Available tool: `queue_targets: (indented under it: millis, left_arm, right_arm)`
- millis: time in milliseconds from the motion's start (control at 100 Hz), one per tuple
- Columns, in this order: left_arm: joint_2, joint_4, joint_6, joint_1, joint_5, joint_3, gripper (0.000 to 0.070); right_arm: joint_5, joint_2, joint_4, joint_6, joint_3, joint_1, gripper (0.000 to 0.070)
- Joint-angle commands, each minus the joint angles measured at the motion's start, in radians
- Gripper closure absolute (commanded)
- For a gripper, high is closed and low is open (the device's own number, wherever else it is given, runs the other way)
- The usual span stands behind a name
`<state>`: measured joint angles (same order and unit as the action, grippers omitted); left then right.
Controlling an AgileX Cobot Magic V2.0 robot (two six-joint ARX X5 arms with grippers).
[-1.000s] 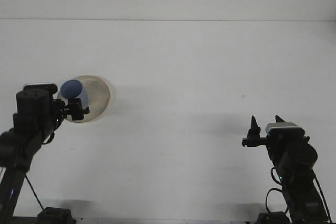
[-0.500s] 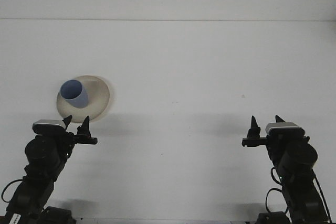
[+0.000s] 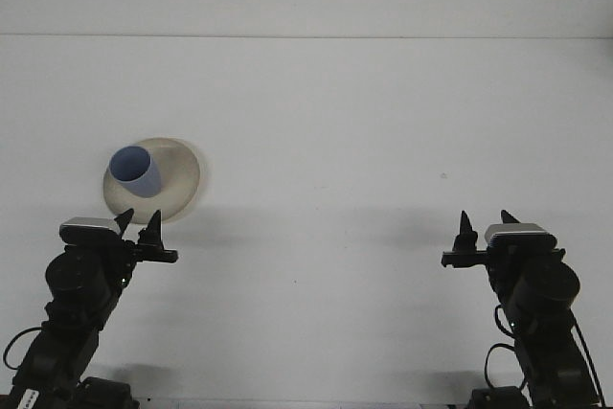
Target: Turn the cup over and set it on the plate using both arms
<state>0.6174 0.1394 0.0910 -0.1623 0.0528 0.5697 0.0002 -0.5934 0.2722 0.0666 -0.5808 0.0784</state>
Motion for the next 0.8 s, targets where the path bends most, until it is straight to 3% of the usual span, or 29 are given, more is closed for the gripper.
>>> queue_targets:
  millis: [0, 20, 120, 790]
  left_arm:
    - [0.002, -0.007, -0.011, -0.003, -0.002, 0.011, 0.0660]
    - [0.002, -0.007, -0.011, -0.003, -0.002, 0.011, 0.0700]
    - [0.002, -0.008, -0.011, -0.003, -0.002, 0.011, 0.0691]
    - [0.001, -0.011, -0.011, -0.003, -0.002, 0.011, 0.0689]
  right_arm:
    - [0.000, -0.003, -0.010, -0.010, -0.009, 0.003, 0.0455]
    - [0.000, -0.003, -0.010, -0.010, -0.009, 0.002, 0.0500]
    - [0.000, -0.003, -0.010, -0.010, -0.009, 0.003, 0.0700]
    - [0.000, -0.003, -0.011, -0.010, -0.009, 0.003, 0.0700]
